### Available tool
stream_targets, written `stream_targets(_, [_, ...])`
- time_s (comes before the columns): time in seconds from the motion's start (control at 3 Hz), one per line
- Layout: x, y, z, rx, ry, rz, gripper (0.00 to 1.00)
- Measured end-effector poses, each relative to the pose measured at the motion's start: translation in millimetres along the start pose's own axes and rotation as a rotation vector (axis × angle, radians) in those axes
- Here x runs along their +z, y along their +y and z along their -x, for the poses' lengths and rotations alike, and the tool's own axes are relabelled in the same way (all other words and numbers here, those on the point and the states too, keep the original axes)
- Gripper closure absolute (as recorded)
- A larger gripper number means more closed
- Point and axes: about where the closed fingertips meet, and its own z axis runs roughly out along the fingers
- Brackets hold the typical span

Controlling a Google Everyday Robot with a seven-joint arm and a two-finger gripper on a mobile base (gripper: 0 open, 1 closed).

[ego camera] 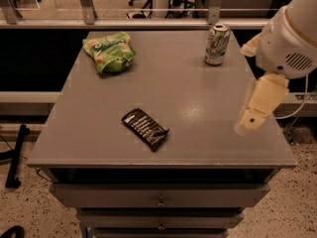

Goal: Pick rxbar chocolate

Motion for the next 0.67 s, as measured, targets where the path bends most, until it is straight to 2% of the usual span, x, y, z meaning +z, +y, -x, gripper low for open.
stream_targets(0.33, [30.4, 15.1, 42.1, 0.003, -0.130, 0.036, 0.00])
stream_targets(0.67, [57.3, 26.8, 76.6, 0.000, -0.248, 0.052, 0.00])
